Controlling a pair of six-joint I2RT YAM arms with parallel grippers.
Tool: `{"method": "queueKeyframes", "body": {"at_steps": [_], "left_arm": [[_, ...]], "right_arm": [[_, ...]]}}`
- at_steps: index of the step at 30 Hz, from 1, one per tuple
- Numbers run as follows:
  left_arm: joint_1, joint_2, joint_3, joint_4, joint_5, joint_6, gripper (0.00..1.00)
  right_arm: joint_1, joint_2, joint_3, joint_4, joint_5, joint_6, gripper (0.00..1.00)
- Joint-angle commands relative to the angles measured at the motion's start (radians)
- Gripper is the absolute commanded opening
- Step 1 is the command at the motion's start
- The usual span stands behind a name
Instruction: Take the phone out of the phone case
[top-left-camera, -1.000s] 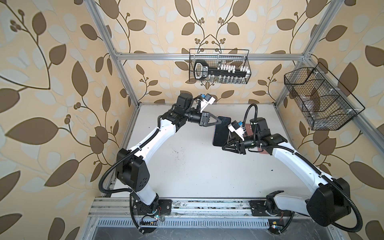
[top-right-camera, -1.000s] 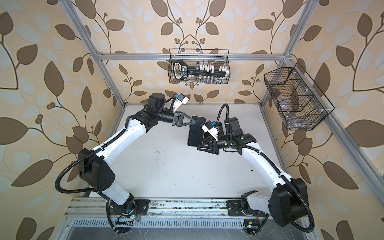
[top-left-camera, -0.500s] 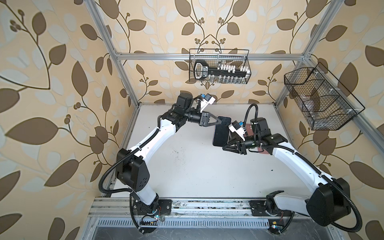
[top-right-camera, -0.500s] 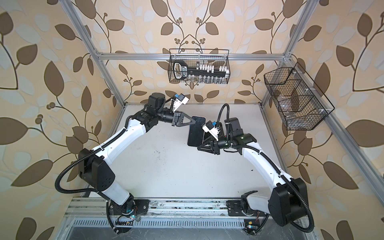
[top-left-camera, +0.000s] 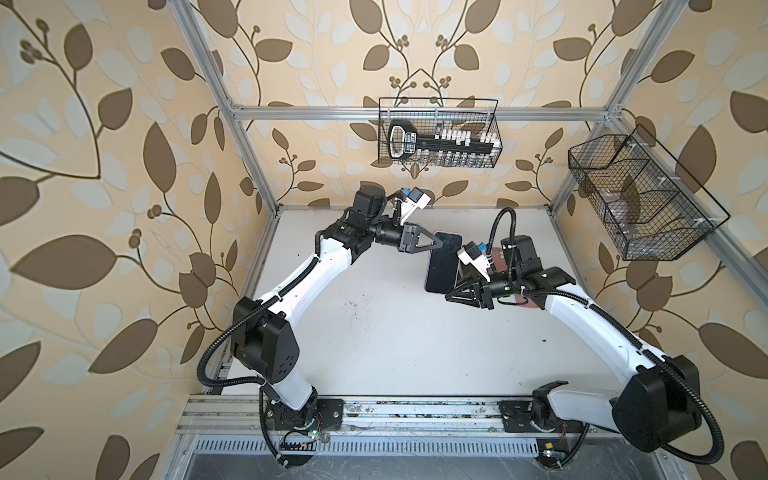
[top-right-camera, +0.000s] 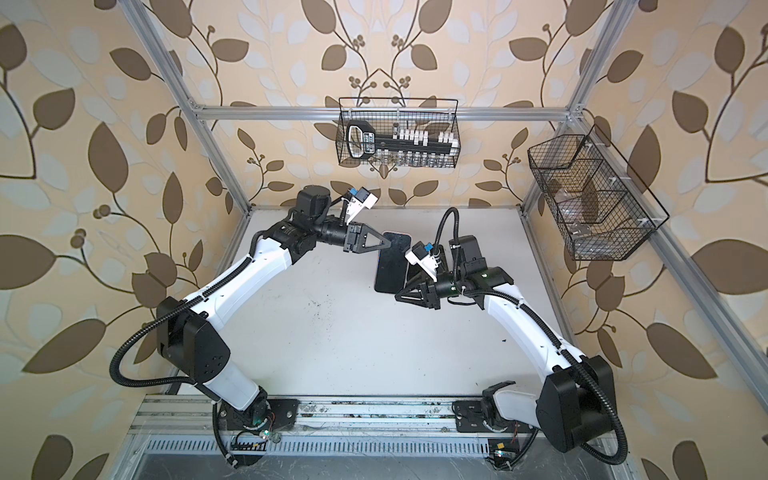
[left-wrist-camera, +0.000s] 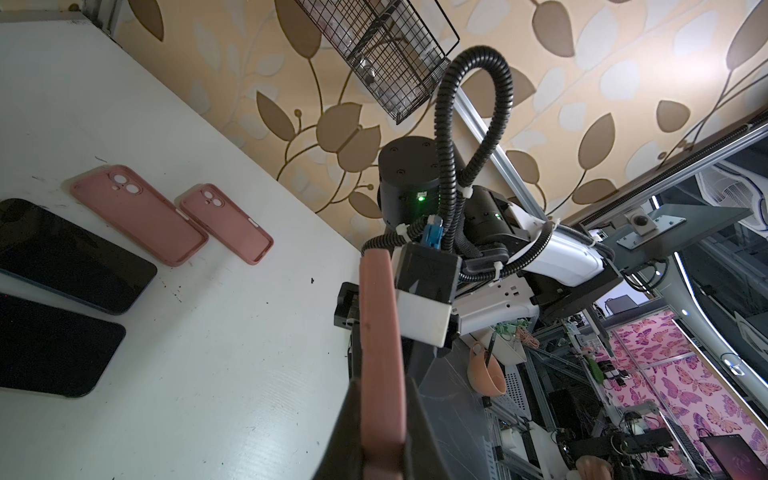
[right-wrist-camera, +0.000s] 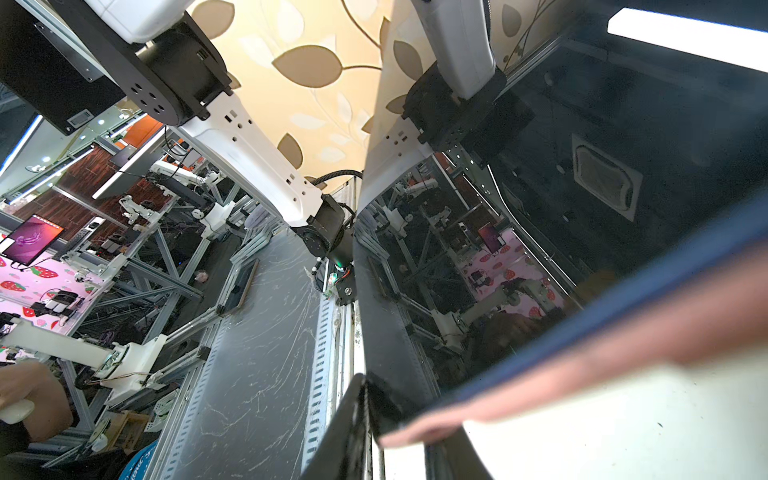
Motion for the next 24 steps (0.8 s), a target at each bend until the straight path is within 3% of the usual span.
{"method": "queueKeyframes", "body": {"at_steps": [1,24], "left_arm": [[0.003,-0.039,0.074,0.059,0.077,-0.005,0.0],[0.006,-0.03,0.049,0.131,0.092,-0.057,0.0]], "right_arm": [[-0.006,0.022,-0.018,-0.045,0.005,-0.02,0.24],[-0.016,0.013,-0.015,-0.019,-0.02,-0.007,0.24]]}}
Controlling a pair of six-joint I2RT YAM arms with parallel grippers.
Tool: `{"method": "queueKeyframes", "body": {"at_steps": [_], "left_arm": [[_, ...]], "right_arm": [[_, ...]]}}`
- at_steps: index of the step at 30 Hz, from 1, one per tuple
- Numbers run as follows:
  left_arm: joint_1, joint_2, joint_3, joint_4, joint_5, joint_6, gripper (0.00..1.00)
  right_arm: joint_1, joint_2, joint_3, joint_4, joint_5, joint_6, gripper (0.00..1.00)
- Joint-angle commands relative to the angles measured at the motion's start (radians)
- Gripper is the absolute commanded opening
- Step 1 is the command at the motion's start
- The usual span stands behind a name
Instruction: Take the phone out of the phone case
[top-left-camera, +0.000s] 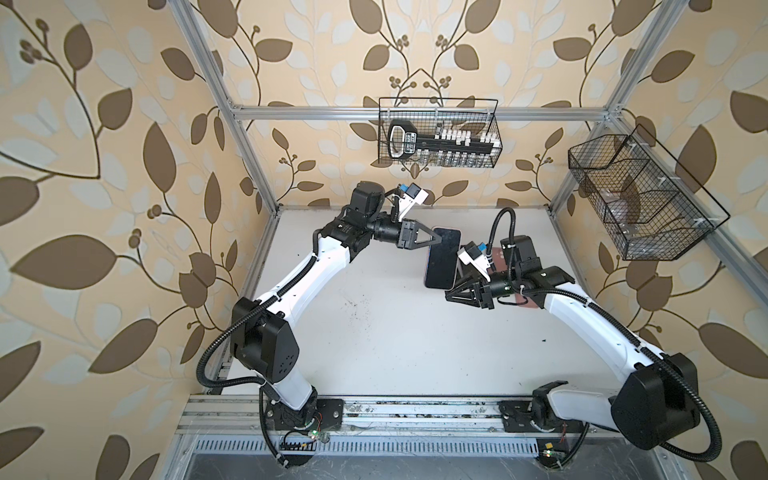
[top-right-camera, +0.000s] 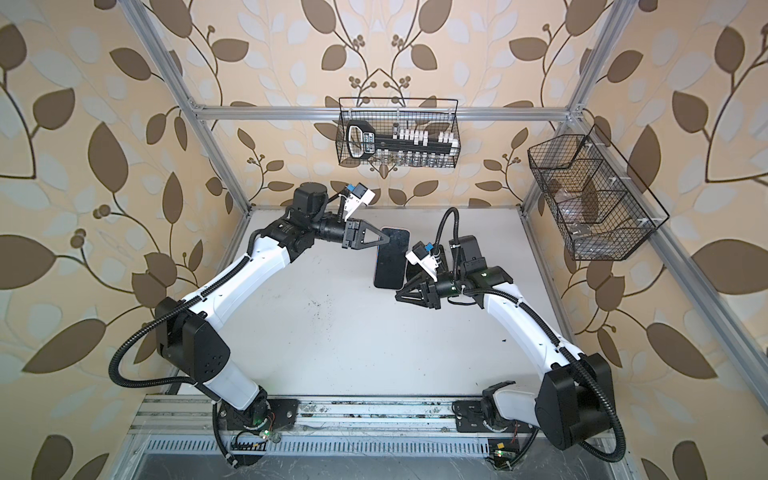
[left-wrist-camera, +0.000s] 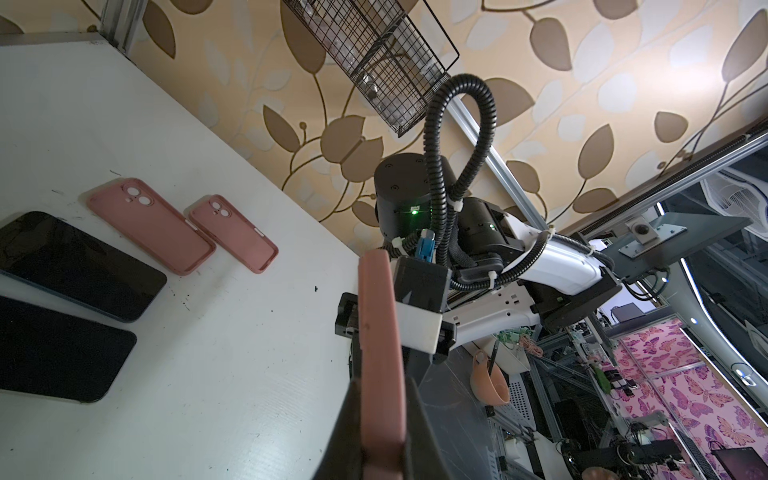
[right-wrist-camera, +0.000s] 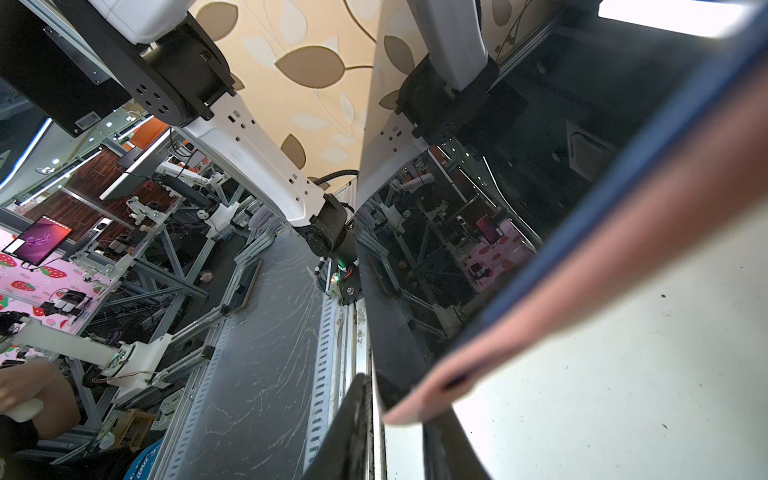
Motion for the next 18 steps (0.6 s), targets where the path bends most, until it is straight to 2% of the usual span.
{"method": "queueKeyframes", "body": {"at_steps": [1,6,12,18], "left_arm": [[-0.008,-0.03,0.029,0.112,0.1,-0.034,0.0],[-0.008,-0.03,0.016,0.145,0.108,-0.059,0.0],[-0.013,-0.037,0.009,0.164,0.111,-0.071,0.0],[-0.014,-0.042,0.005,0.166,0.114,-0.072,0.0]], "right_arm": [[-0.009,0.005,-0.014,-0.016,-0.004,0.001,0.24],[-0.012,0.006,-0.015,-0.001,-0.003,0.012,0.24],[-0.016,0.004,-0.016,0.014,0.028,0.027,0.3],[-0.017,0.002,-0.017,0.025,0.044,0.037,0.3]]}}
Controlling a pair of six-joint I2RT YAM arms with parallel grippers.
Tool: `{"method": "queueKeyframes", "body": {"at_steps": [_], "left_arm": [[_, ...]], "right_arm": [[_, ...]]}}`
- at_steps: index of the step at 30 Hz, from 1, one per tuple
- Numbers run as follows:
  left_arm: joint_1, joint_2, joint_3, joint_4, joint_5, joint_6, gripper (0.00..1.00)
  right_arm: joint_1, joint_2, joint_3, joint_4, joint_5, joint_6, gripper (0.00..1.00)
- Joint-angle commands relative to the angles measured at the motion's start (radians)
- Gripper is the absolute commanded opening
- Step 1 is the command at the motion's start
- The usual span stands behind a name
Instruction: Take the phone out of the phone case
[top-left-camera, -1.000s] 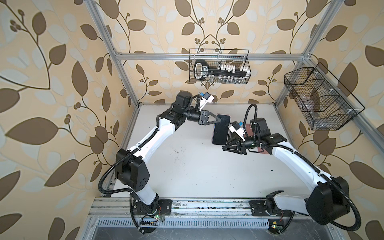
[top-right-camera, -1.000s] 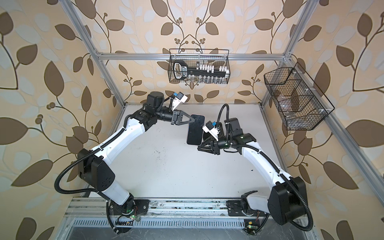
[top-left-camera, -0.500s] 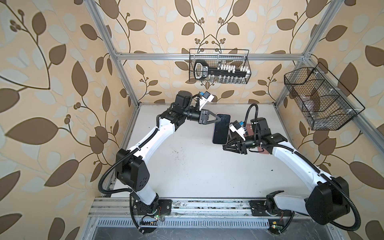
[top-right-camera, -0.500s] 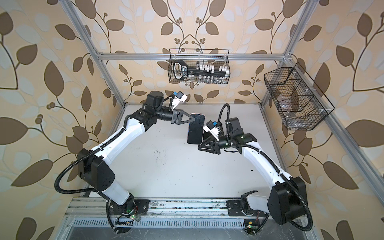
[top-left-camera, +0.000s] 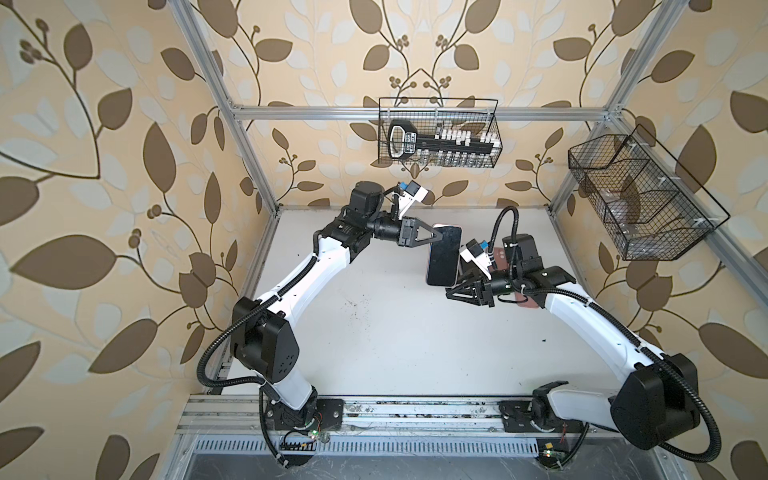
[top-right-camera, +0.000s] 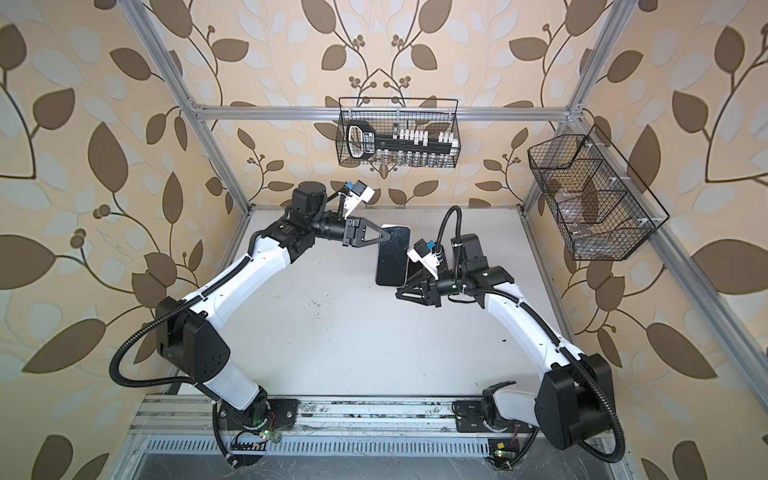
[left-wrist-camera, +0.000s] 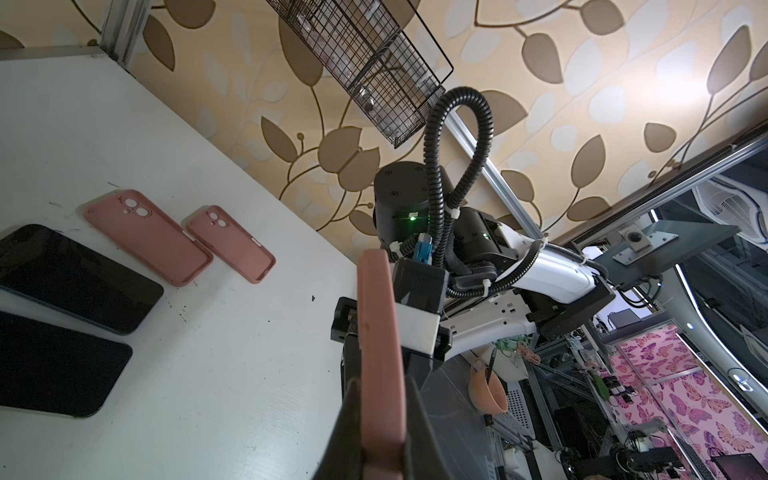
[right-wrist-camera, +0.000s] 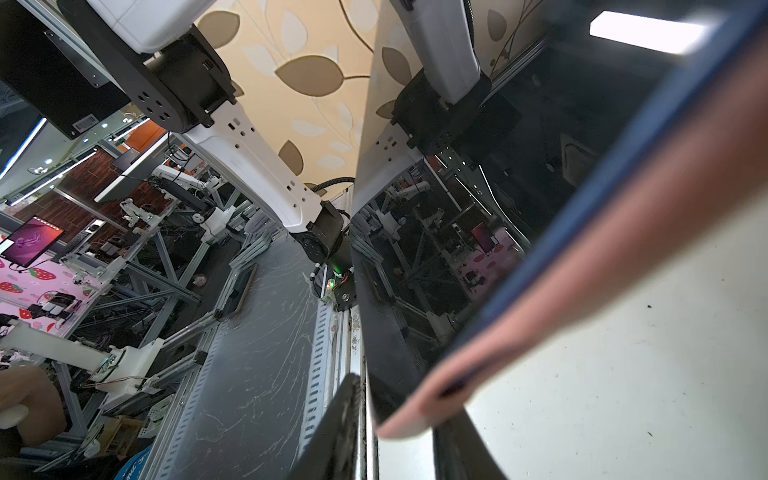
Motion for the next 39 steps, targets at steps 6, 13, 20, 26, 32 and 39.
{"method": "queueKeyframes", "body": {"at_steps": [6,13,20,26,32,39], "left_arm": [[-0.014,-0.041,0.019,0.093,0.112,-0.019,0.0],[-0.016,-0.038,0.013,0.093,0.115,-0.021,0.0],[-0.02,-0.035,0.006,0.1,0.117,-0.022,0.0],[-0.022,-0.03,0.009,0.102,0.115,-0.025,0.0],[-0.023,-0.022,0.006,0.103,0.112,-0.027,0.0],[-0.022,-0.008,0.02,0.1,0.08,-0.029,0.0]], "right_arm": [[-0.011,-0.001,-0.021,-0.011,0.053,0.025,0.3],[-0.018,-0.018,-0.029,0.008,0.04,0.034,0.3],[-0.028,-0.034,-0.042,0.038,0.024,0.052,0.24],[-0.028,-0.033,-0.041,0.04,0.016,0.051,0.22],[-0.032,-0.055,-0.052,0.067,-0.002,0.068,0.3],[-0.033,-0.107,-0.065,0.061,0.022,0.076,0.36]]}}
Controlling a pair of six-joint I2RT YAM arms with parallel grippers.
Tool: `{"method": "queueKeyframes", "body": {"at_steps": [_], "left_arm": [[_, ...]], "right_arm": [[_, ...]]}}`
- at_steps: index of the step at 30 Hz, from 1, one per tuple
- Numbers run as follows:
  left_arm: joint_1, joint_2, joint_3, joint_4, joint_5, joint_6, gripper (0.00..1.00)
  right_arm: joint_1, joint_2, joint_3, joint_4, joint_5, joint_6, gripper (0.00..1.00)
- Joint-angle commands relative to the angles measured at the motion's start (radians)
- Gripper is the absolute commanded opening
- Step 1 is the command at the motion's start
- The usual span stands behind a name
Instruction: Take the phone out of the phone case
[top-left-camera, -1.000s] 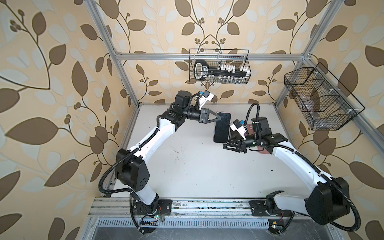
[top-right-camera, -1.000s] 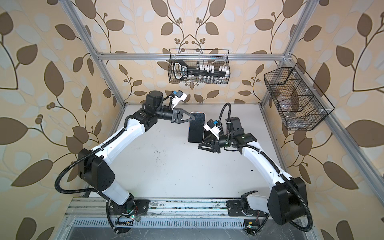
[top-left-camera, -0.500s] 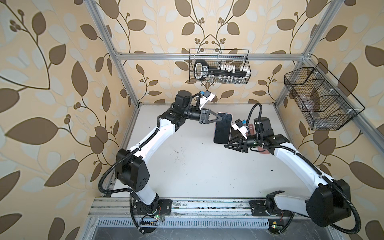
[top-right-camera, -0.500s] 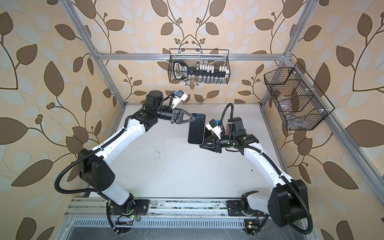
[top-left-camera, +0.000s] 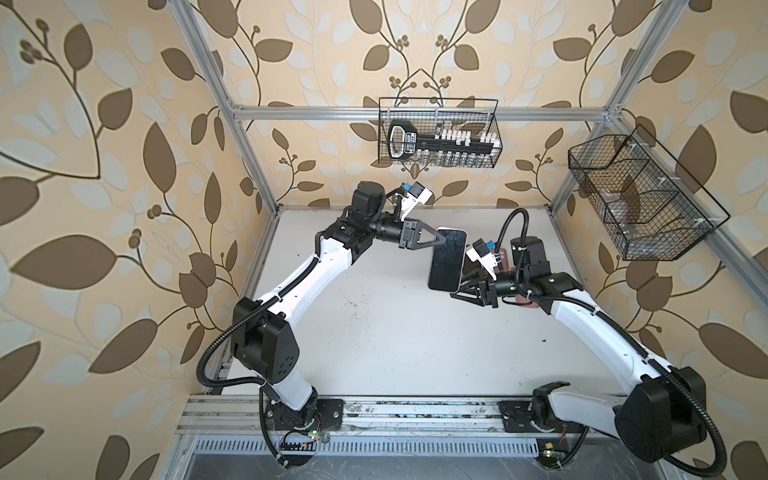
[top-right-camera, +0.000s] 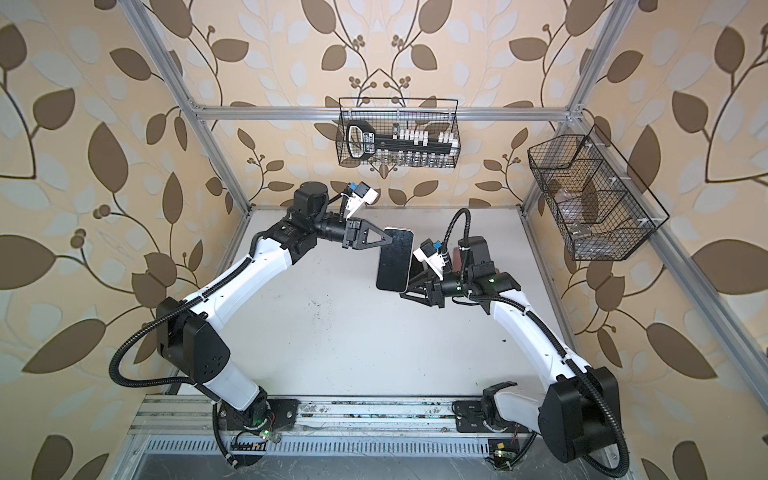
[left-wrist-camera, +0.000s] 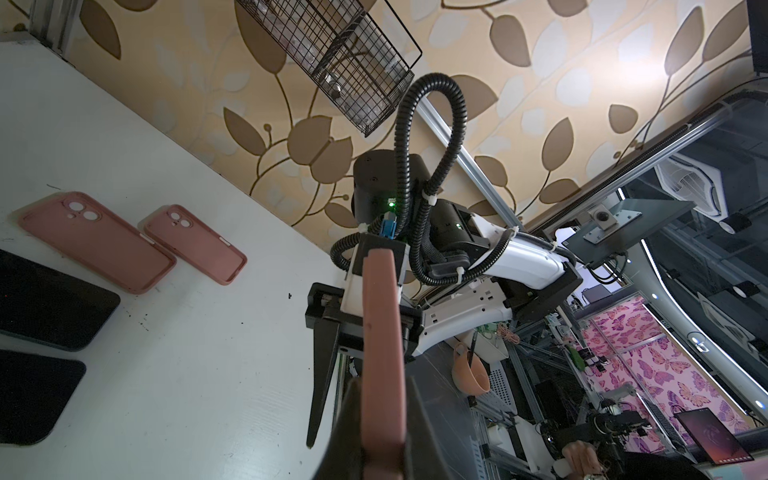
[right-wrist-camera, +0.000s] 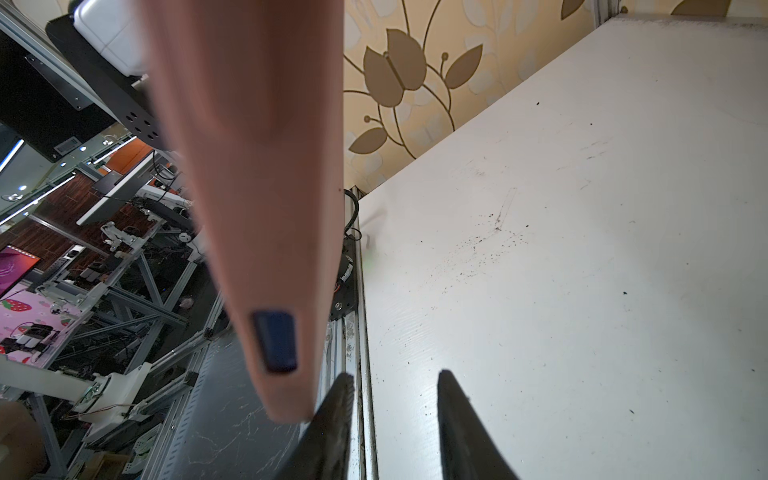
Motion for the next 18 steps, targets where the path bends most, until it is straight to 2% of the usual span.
{"method": "queueKeyframes", "body": {"at_steps": [1,8,18], "left_arm": [[-0.005,-0.001,0.029,0.065,0.008,-0.011,0.0],[0.001,0.061,0.104,0.083,-0.027,-0.067,0.0],[0.0,0.066,0.101,0.125,-0.028,-0.107,0.0]], "right_arm": [[-0.004,-0.044,-0.017,-0.002,0.006,-0.008,0.36],[-0.002,-0.099,-0.035,-0.06,0.07,-0.021,0.46],[0.008,-0.081,-0.001,-0.062,0.086,-0.021,0.44]]}}
